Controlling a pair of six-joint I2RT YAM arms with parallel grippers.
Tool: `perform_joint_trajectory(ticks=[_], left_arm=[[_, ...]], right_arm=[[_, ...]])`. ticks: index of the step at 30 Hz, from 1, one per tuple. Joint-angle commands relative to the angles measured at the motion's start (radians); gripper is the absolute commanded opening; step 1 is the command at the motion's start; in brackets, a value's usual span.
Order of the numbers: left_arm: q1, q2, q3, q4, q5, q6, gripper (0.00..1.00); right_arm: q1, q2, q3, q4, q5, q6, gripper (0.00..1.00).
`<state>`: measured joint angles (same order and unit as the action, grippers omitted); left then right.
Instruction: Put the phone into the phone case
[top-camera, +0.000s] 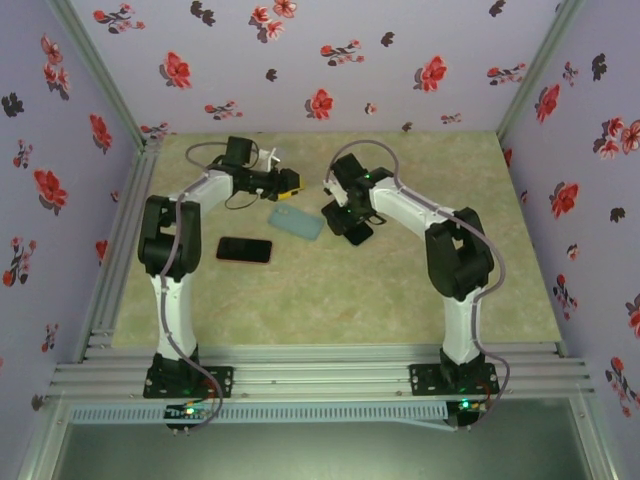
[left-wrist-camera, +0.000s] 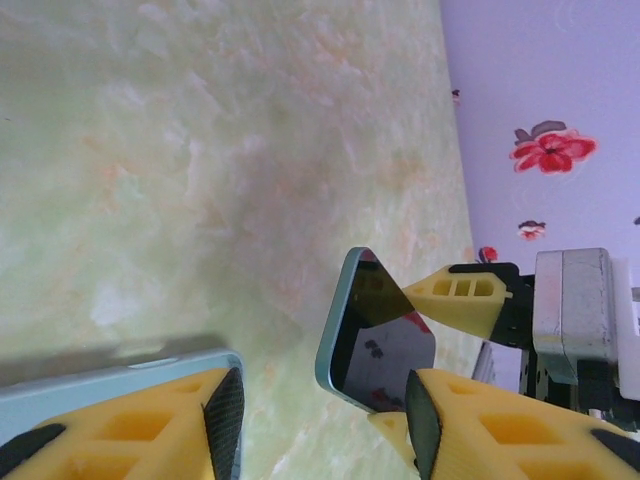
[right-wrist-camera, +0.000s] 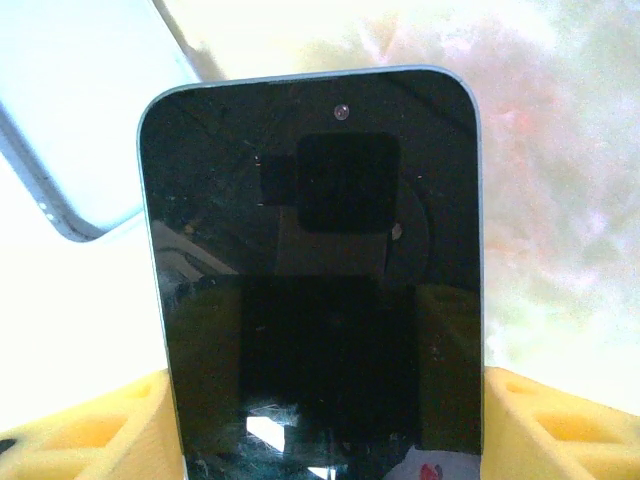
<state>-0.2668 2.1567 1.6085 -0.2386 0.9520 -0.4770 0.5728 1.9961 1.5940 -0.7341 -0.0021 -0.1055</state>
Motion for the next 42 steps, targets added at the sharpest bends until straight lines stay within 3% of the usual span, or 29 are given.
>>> perform_joint_trajectory(ticks=[1,19,27,36,42], left_arm=[[-0.001,0.052,0.022,0.007,0.101,-0.01,0.51],[-0.03,0.133,0.138,-0.144,0.262,0.102,0.56],[-0.065,0.205,0.279,-0.462,0.272,0.327,0.57],[-0.083,0.209,0.274,-0.591,0.305,0.477,0.57],[-0.093,0.213,0.272,-0.605,0.319,0.498,0.56]], right_arm=[[0.013,-0.061,-0.009,-0.006,0.014,-0.022,0.54],[0.057,-0.117,-0.058,-0.01,0.01,-0.02,0.53],[0.066,-0.129,-0.057,-0.017,0.005,-0.022,0.54],[0.07,-0.149,-0.068,-0.023,0.004,-0.022,0.53],[0.074,-0.151,-0.069,-0.027,0.002,-0.022,0.53]])
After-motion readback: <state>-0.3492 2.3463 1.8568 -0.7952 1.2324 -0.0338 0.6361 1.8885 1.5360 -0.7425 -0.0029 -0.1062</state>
